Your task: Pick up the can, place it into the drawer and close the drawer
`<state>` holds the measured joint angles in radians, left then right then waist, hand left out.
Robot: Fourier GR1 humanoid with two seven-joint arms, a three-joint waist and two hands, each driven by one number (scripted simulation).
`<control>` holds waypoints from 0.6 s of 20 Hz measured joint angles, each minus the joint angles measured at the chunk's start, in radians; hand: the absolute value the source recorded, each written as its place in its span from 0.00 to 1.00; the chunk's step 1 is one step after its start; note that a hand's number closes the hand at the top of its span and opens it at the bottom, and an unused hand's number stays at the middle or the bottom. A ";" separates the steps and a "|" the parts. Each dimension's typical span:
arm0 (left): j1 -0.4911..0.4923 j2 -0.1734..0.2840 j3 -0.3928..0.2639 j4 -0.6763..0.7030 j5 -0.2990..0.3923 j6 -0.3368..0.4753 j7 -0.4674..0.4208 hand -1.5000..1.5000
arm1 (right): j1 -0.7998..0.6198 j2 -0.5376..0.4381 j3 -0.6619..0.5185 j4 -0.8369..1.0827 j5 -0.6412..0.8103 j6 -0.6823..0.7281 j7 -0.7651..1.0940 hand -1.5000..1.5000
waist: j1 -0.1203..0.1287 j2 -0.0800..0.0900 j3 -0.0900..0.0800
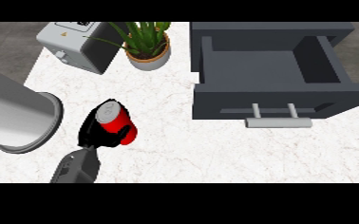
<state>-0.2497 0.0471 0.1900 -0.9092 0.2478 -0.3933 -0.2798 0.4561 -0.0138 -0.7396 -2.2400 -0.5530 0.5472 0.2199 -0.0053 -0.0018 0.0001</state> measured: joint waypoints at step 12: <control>-0.029 -0.044 -0.045 -0.230 0.076 0.315 0.063 1.00 | -0.013 -0.002 0.001 -0.019 -0.007 -0.031 0.022 0.00 | 0.002 -0.001 0.000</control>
<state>-0.2787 0.0031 0.1449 -1.1393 0.3241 -0.0785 -0.2170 0.4430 -0.0162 -0.7389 -2.2587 -0.5602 0.5165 0.2418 -0.0033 -0.0023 0.0002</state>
